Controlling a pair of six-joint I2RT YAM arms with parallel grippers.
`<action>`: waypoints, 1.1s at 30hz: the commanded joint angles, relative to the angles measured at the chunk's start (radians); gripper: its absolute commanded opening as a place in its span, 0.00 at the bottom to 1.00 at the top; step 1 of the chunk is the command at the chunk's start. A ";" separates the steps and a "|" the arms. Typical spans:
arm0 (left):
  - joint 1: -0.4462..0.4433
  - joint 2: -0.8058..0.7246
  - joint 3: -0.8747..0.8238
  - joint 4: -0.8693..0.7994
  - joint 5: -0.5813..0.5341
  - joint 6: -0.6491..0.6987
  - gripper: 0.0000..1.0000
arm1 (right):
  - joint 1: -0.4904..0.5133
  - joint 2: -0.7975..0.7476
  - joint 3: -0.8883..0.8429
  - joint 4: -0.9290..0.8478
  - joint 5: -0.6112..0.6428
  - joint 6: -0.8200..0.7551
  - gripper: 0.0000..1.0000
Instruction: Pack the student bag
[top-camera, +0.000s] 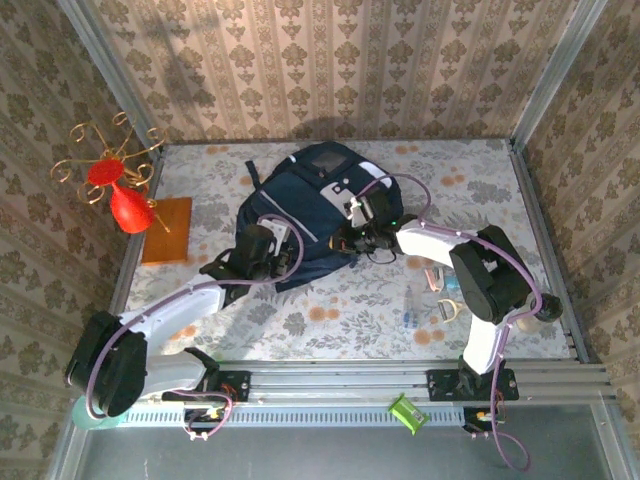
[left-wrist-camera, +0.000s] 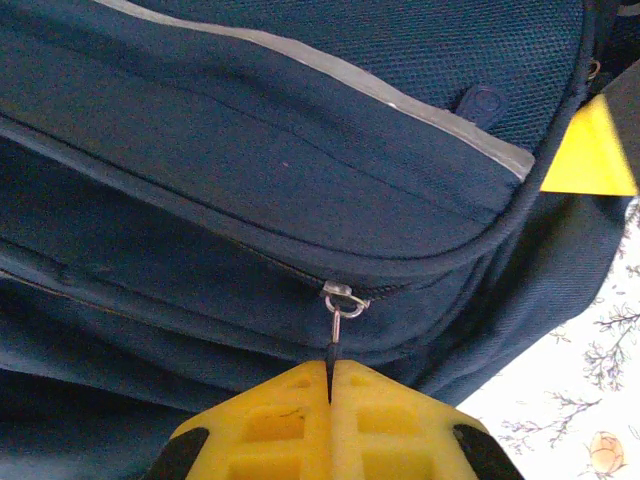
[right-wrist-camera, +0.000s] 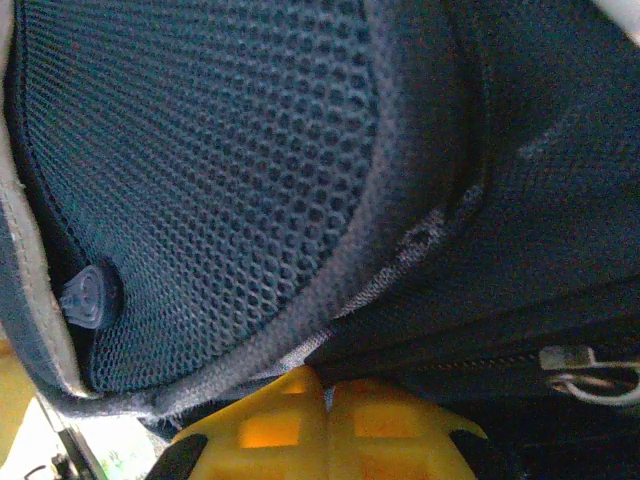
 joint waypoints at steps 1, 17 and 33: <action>0.035 -0.034 0.006 -0.068 -0.027 0.028 0.00 | -0.055 -0.018 0.066 -0.113 0.087 -0.111 0.00; 0.106 0.009 0.012 -0.050 -0.007 0.064 0.00 | -0.135 -0.028 0.112 -0.229 0.041 -0.228 0.00; 0.090 -0.039 -0.034 -0.028 0.115 0.011 0.00 | 0.020 -0.063 -0.036 0.196 -0.091 0.145 0.58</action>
